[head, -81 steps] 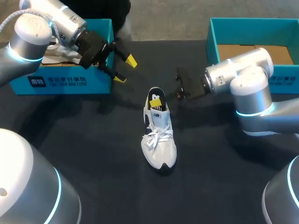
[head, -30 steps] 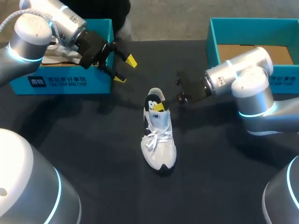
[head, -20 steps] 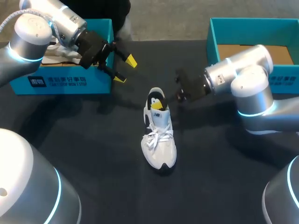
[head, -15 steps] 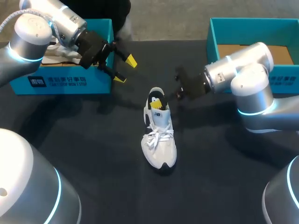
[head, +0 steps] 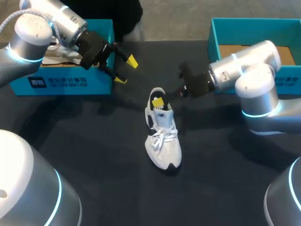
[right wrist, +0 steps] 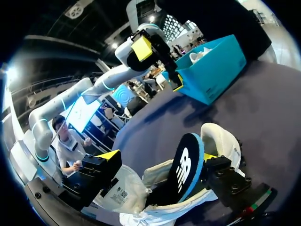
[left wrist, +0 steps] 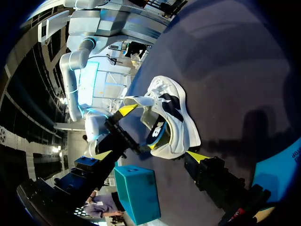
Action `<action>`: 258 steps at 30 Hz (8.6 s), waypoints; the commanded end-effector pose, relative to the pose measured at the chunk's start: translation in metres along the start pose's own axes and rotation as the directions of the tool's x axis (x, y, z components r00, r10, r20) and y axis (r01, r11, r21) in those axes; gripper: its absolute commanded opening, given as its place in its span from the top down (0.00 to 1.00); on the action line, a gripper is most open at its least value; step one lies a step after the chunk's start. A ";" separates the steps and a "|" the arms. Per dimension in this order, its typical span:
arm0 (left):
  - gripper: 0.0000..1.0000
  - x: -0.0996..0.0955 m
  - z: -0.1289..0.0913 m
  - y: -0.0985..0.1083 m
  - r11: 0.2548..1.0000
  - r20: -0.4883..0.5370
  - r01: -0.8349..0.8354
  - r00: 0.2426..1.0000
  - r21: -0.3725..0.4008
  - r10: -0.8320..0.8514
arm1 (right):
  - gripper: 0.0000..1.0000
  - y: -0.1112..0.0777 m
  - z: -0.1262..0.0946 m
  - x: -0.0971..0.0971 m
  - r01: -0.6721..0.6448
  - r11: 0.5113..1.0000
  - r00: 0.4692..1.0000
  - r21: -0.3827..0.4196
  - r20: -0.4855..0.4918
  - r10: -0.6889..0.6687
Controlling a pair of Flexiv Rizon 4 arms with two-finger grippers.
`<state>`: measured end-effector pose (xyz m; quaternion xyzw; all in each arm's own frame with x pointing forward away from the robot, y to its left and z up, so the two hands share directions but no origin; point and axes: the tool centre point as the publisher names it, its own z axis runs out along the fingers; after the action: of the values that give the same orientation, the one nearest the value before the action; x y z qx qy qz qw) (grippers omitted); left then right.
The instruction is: Take the shoe out of the shoebox, open the shoe tongue, remove and reinsert the insole, then place the shoe into the shoebox
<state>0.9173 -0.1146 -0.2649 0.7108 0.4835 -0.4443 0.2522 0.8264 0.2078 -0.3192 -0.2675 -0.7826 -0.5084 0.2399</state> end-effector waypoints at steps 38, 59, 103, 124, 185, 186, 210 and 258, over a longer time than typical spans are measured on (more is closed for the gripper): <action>0.00 0.001 0.000 0.001 1.000 0.001 -0.002 1.000 0.003 0.002 | 1.00 0.030 -0.052 0.016 -0.151 0.988 0.864 0.017 0.487 0.124; 0.00 -0.009 -0.019 -0.008 1.000 -0.061 -0.018 0.998 -0.005 0.017 | 1.00 0.023 -0.045 0.002 -0.226 0.974 0.777 0.016 0.606 0.170; 0.00 -0.001 -0.108 -0.029 0.993 -0.115 0.008 0.993 -0.116 -0.021 | 1.00 0.013 -0.014 -0.007 -0.364 0.931 0.429 0.021 0.891 0.148; 0.00 -0.001 -0.108 -0.029 0.993 -0.115 0.008 0.993 -0.116 -0.021 | 1.00 -0.015 0.011 -0.029 -0.417 0.908 0.364 -0.046 0.907 0.214; 0.00 -0.001 -0.108 -0.029 0.993 -0.115 0.008 0.993 -0.116 -0.021 | 1.00 -0.030 0.020 -0.086 -0.441 0.898 0.365 0.019 0.917 0.159; 0.00 -0.001 -0.108 -0.029 0.993 -0.115 0.008 0.993 -0.116 -0.021 | 1.00 -0.032 0.020 -0.087 -0.447 0.894 0.363 0.022 0.918 0.159; 0.00 -0.001 -0.108 -0.029 0.993 -0.115 0.008 0.993 -0.116 -0.021 | 1.00 -0.011 0.013 -0.091 -0.493 0.870 0.328 0.018 0.930 0.166; 0.00 -0.001 -0.108 -0.029 0.993 -0.115 0.008 0.993 -0.116 -0.021 | 1.00 -0.023 0.005 -0.045 -0.738 0.675 0.189 0.004 0.961 0.201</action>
<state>0.9329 -0.0183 -0.2105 0.7154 0.5272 -0.3765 0.2619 0.8433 0.1872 -0.3706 -0.6650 -0.7465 0.0188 -0.0155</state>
